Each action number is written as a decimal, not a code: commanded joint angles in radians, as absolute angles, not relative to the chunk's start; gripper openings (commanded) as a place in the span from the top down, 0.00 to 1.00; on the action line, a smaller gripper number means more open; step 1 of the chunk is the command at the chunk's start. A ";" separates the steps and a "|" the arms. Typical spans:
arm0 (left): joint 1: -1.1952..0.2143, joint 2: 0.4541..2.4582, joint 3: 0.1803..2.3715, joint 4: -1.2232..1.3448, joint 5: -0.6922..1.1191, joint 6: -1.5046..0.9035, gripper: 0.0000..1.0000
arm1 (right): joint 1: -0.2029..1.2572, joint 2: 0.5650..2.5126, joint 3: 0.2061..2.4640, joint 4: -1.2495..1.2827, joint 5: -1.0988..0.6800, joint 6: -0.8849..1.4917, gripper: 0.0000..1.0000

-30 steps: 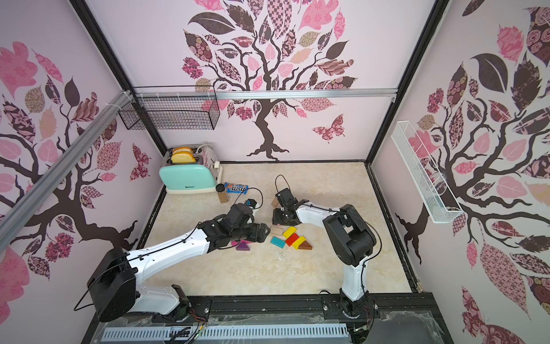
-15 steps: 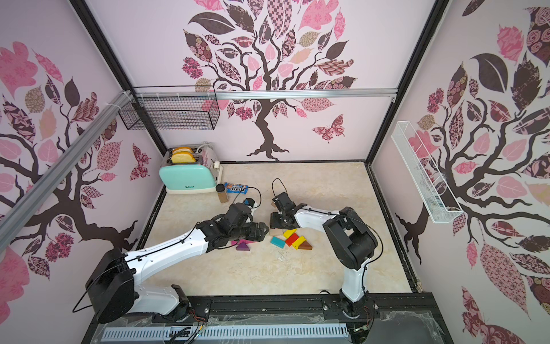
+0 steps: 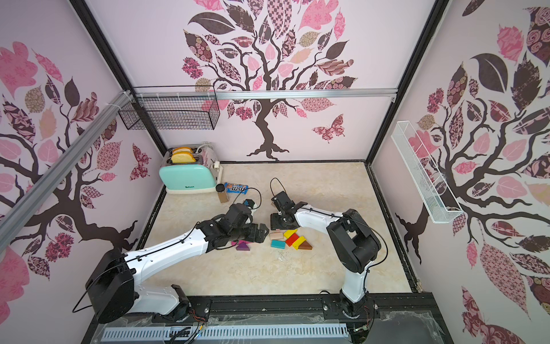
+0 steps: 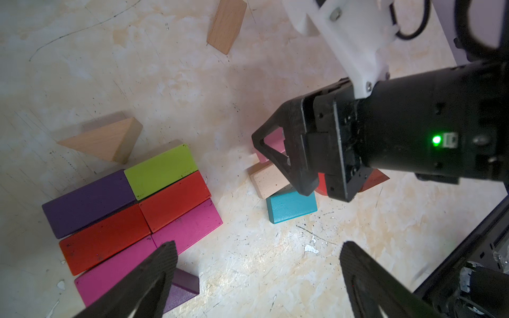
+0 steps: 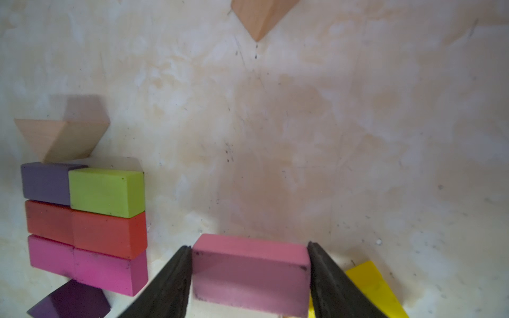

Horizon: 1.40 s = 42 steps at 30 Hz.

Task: Assemble a piece of candy with building blocks
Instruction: Assemble the building block at the center of the board.

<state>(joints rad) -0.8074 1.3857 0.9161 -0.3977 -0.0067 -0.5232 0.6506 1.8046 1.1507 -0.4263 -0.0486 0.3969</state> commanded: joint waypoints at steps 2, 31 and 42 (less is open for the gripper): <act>-0.815 1.350 0.920 -0.423 0.037 -0.528 0.03 | 0.650 1.770 1.231 -0.481 -0.048 0.317 0.30; -1.066 1.608 0.858 -0.083 0.106 -0.838 0.10 | 0.540 2.020 1.457 -0.601 -0.099 0.032 0.55; -1.047 1.783 0.960 -0.044 0.158 -0.846 0.11 | 0.546 1.993 1.359 -0.623 -0.038 -0.035 0.63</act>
